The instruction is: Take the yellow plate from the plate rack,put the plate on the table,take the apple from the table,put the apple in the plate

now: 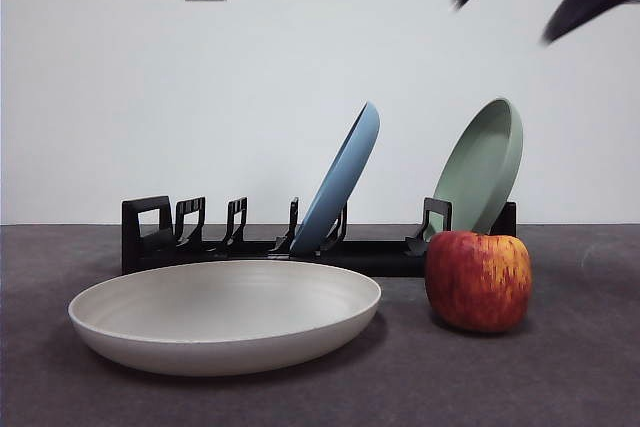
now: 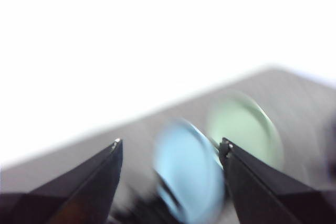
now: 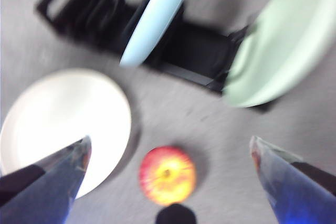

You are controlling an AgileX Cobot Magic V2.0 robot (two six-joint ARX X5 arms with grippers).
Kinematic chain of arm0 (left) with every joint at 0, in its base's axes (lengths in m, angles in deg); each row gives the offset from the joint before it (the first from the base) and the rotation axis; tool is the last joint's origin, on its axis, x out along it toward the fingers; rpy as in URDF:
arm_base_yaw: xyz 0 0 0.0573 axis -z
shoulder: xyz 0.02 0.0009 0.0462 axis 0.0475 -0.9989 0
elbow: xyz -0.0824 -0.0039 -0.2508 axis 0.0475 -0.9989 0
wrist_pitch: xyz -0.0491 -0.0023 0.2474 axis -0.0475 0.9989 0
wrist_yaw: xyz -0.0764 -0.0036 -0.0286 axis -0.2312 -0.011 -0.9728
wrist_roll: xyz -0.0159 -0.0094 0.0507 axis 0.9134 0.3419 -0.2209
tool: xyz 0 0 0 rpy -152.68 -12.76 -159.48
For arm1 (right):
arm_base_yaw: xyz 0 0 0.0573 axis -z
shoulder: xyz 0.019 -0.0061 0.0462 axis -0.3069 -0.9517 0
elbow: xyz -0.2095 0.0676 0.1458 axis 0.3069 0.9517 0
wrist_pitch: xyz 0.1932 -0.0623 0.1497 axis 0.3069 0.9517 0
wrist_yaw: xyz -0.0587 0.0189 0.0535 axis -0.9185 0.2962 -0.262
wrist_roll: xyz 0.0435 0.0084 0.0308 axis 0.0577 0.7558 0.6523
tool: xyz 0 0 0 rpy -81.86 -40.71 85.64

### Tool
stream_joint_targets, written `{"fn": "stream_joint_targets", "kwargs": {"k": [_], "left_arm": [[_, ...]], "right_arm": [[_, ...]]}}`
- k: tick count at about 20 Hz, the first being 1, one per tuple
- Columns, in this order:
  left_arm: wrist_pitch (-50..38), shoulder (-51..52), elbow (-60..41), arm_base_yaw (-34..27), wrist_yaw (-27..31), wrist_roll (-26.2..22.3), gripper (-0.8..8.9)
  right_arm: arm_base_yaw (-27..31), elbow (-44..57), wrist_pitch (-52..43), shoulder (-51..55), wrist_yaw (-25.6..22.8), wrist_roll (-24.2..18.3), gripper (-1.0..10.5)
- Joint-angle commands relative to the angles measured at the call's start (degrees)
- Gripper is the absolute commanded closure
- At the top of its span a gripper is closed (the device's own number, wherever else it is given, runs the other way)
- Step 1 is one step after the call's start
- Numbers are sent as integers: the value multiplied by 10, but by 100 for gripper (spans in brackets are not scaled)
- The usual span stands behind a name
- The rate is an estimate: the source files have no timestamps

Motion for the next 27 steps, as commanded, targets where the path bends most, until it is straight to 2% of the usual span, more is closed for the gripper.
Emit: {"fn": "stream_joint_targets", "kwargs": {"k": [1, 3, 5, 8, 11, 15, 16, 17, 19, 20, 27], "left_arm": [[1, 37, 11, -2, 36, -35, 501], [9, 71, 18, -2, 53, -37, 501], [21, 96, 18, -2, 68, -37, 501], [47, 113, 18, -2, 97, -37, 501], [67, 114, 18, -2, 99, -37, 501], [70, 114, 18, -2, 99, -37, 501], [70, 114, 18, -2, 99, -37, 501], [71, 114, 18, -2, 99, -37, 501], [72, 114, 18, -2, 99, -37, 501], [74, 113, 18, -2, 99, -37, 501], [82, 113, 18, -2, 99, -37, 501]], "right_arm": [[-24, 2, 5, -63, -5, -5, 438], [-37, 2, 6, -119, -43, -5, 439], [-39, 2, 6, -171, -59, -9, 439], [-38, 2, 10, -236, -58, -9, 439], [-38, 2, 10, -279, -56, -9, 442], [-38, 2, 10, -313, -27, -8, 448], [-38, 2, 9, -318, -27, -8, 477], [-38, 2, 9, -321, -27, -8, 582], [-38, 2, 10, -323, -27, -8, 908], [-38, 2, 9, -323, -28, -8, 957], [-55, -50, 34, -259, -31, 0, 957]]}}
